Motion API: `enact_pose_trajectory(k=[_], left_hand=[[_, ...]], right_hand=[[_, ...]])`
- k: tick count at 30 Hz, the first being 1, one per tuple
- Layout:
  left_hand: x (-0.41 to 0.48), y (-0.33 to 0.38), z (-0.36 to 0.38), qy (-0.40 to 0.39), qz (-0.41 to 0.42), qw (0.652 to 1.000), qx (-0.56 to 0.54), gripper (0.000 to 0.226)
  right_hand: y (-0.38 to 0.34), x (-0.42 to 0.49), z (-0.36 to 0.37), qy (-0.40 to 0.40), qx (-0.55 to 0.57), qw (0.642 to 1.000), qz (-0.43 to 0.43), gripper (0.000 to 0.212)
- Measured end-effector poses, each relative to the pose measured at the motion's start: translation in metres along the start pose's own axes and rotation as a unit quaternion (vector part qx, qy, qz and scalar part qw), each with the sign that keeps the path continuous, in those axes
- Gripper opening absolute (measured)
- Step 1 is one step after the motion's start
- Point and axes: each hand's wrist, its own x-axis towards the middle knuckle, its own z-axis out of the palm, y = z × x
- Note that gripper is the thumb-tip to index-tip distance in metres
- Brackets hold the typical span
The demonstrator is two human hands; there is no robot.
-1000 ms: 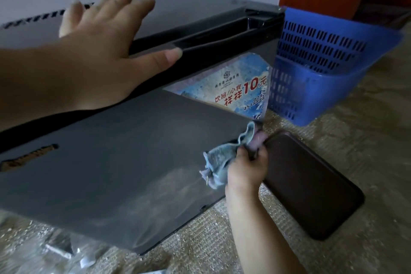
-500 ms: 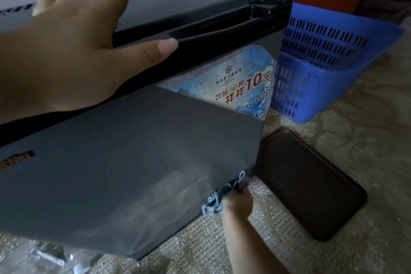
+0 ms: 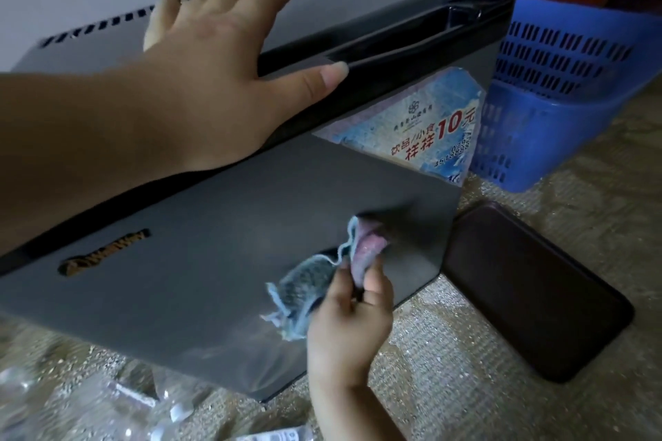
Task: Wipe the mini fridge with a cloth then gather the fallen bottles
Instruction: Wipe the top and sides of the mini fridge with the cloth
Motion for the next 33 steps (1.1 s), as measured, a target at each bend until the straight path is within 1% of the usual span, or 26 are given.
enact_pose_trajectory(k=[2, 4, 5, 6, 7, 9, 10, 11, 12, 13, 14, 15, 16, 17, 18, 19, 20, 22, 24, 25, 27, 29, 30, 31, 33], left_hand=[[-0.004, 0.003, -0.006, -0.018, -0.008, 1.0, 0.002, 0.088], [-0.006, 0.006, -0.009, -0.023, -0.008, 1.0, 0.001, 0.089], [-0.007, 0.008, -0.01, -0.028, -0.007, 1.0, 0.0, 0.089], [-0.007, 0.008, -0.01, -0.04, -0.009, 0.999, -0.003, 0.087], [-0.007, 0.009, -0.01, -0.051, -0.014, 0.999, -0.01, 0.083], [-0.006, 0.008, -0.008, -0.058, -0.03, 0.997, -0.044, 0.069], [-0.006, 0.008, -0.006, -0.055, -0.033, 0.996, -0.061, 0.064], [-0.005, 0.007, -0.004, -0.05, -0.034, 0.995, -0.074, 0.062], [-0.004, 0.006, -0.003, -0.044, -0.036, 0.995, -0.083, 0.063], [-0.004, 0.006, -0.003, -0.042, -0.038, 0.994, -0.089, 0.065], [-0.004, 0.005, -0.004, -0.045, -0.039, 0.994, -0.092, 0.067], [-0.003, 0.005, -0.004, -0.052, -0.037, 0.993, -0.095, 0.068], [-0.003, 0.005, -0.005, -0.058, -0.033, 0.993, -0.094, 0.069], [-0.003, 0.005, -0.006, -0.062, -0.03, 0.993, -0.091, 0.068], [-0.003, 0.005, -0.008, -0.064, -0.026, 0.994, -0.088, 0.067], [-0.003, 0.006, -0.009, -0.068, -0.023, 0.994, -0.086, 0.065], [-0.003, 0.007, -0.01, -0.073, -0.02, 0.994, -0.083, 0.064], [-0.002, 0.008, -0.013, -0.075, -0.009, 0.995, -0.069, 0.064], [-0.005, 0.007, -0.015, -0.072, 0.001, 0.996, -0.055, 0.062], [-0.007, 0.006, -0.017, -0.067, 0.008, 0.996, -0.056, 0.058], [-0.015, 0.004, -0.024, -0.059, 0.011, 0.996, -0.064, 0.047], [-0.03, -0.004, -0.037, -0.079, 0.013, 0.994, -0.076, 0.044], [-0.042, -0.013, -0.043, -0.089, 0.025, 0.993, -0.071, 0.046], [-0.057, -0.026, -0.05, -0.082, 0.043, 0.994, -0.053, 0.049], [-0.087, -0.06, -0.058, -0.035, 0.069, 0.997, 0.026, 0.06]], right_hand=[[-0.026, -0.009, 0.006, -0.034, 0.0, 0.994, -0.101, 0.041], [-0.035, -0.017, 0.006, -0.066, -0.039, 0.988, -0.132, 0.039], [-0.021, -0.019, 0.004, -0.065, -0.058, 0.986, -0.145, 0.038], [-0.007, -0.018, 0.0, -0.065, -0.066, 0.987, -0.133, 0.038], [0.012, -0.017, -0.002, -0.061, -0.073, 0.99, -0.101, 0.04], [0.048, -0.017, -0.007, -0.034, -0.073, 0.997, 0.003, 0.041], [0.062, -0.017, -0.01, -0.012, -0.094, 0.995, 0.035, 0.04], [0.082, -0.021, -0.014, 0.001, -0.11, 0.99, 0.094, 0.037], [0.094, -0.024, -0.017, -0.022, -0.118, 0.976, 0.181, 0.035], [0.111, -0.029, -0.02, -0.053, -0.13, 0.955, 0.263, 0.04], [0.123, -0.035, -0.023, -0.072, -0.157, 0.937, 0.303, 0.055], [0.131, -0.037, -0.026, -0.078, -0.191, 0.929, 0.309, 0.066], [0.13, -0.039, -0.027, -0.088, -0.221, 0.926, 0.294, 0.06], [0.125, -0.041, -0.027, -0.11, -0.221, 0.925, 0.289, 0.047], [0.119, -0.041, -0.025, -0.124, -0.199, 0.921, 0.312, 0.041], [0.116, -0.041, -0.024, -0.123, -0.191, 0.92, 0.321, 0.038], [0.11, -0.041, -0.022, -0.107, -0.194, 0.916, 0.334, 0.036], [0.086, -0.049, -0.02, -0.088, -0.194, 0.927, 0.308, 0.04], [0.05, -0.062, -0.016, -0.096, -0.166, 0.941, 0.278, 0.032], [0.033, -0.07, -0.015, -0.103, -0.142, 0.949, 0.264, 0.029], [0.002, -0.084, -0.012, -0.137, -0.074, 0.96, 0.233, 0.034], [-0.023, -0.095, -0.008, -0.169, 0.015, 0.959, 0.225, 0.048], [-0.032, -0.1, -0.006, -0.185, 0.032, 0.957, 0.221, 0.054], [-0.039, -0.105, -0.006, -0.196, 0.03, 0.957, 0.213, 0.056], [-0.035, -0.109, -0.008, -0.195, -0.001, 0.961, 0.198, 0.055]])
